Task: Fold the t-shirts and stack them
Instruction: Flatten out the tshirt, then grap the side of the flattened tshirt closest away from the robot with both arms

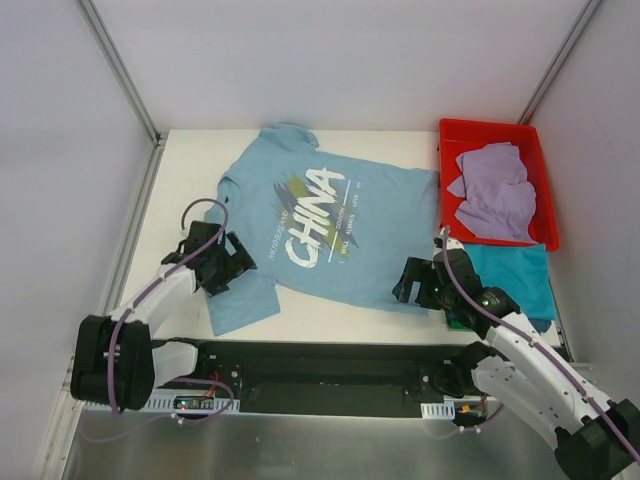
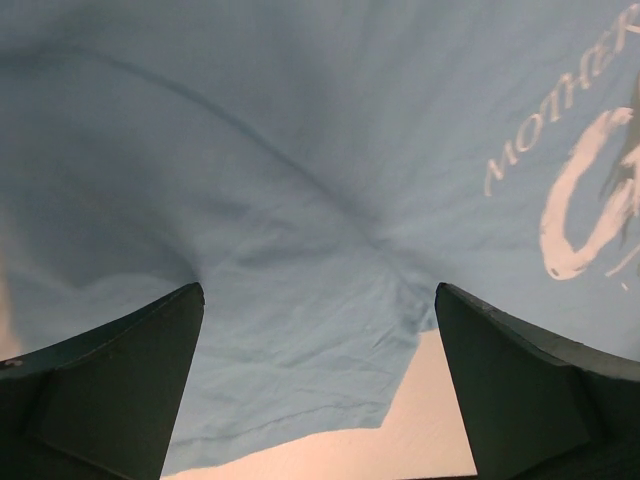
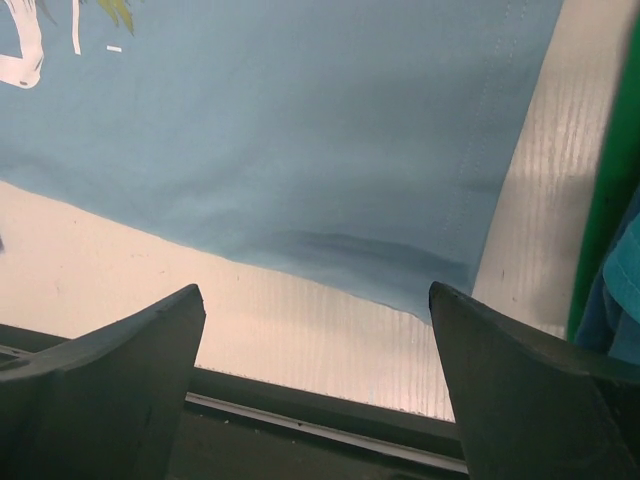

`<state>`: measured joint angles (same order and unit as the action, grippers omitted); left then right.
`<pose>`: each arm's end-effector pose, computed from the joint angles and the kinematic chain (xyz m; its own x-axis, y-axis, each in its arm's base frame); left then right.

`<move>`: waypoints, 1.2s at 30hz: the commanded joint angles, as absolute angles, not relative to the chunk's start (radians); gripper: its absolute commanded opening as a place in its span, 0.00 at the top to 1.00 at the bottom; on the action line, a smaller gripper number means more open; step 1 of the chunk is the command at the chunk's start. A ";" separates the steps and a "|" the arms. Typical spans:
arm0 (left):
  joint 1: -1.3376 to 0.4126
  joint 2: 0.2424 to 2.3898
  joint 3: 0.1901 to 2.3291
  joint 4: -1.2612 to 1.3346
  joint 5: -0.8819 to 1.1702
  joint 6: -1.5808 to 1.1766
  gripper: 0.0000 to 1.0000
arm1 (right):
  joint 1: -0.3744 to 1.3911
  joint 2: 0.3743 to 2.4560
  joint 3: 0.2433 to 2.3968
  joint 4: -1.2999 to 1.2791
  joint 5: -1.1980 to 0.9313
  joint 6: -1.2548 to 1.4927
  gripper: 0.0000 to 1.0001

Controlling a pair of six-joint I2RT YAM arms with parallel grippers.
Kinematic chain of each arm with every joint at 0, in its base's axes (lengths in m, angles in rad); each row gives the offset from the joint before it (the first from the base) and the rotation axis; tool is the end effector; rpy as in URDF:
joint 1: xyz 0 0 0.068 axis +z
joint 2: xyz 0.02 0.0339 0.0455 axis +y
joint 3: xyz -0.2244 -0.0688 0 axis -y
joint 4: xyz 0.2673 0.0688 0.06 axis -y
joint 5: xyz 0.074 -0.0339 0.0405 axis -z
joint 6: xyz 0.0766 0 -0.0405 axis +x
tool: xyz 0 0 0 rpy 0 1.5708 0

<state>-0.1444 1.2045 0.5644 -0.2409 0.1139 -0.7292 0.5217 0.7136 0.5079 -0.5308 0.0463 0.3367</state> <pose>0.2811 -0.0497 0.0957 -0.7122 -0.5654 -0.4161 -0.3486 0.7994 -0.4894 0.2062 0.1144 0.1634 -0.7043 -0.0242 -0.7095 -0.2494 0.9441 0.2154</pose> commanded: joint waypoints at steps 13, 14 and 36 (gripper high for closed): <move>-0.158 0.687 0.449 -0.844 -0.180 -1.054 0.01 | 0.509 0.790 0.551 -0.423 0.121 0.216 0.04; -0.158 0.692 0.448 -0.851 -0.155 -1.061 0.02 | 0.508 0.785 0.551 -0.425 0.120 0.213 0.04; -0.193 0.738 0.377 -0.850 -0.103 -1.121 0.84 | 0.440 0.808 0.508 -0.414 0.095 0.225 0.04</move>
<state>-0.1844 0.7509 0.3927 -0.8749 -0.1394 -1.1099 0.4488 0.7982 0.5091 -0.4381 0.0978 0.2306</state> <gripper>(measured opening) 0.235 0.962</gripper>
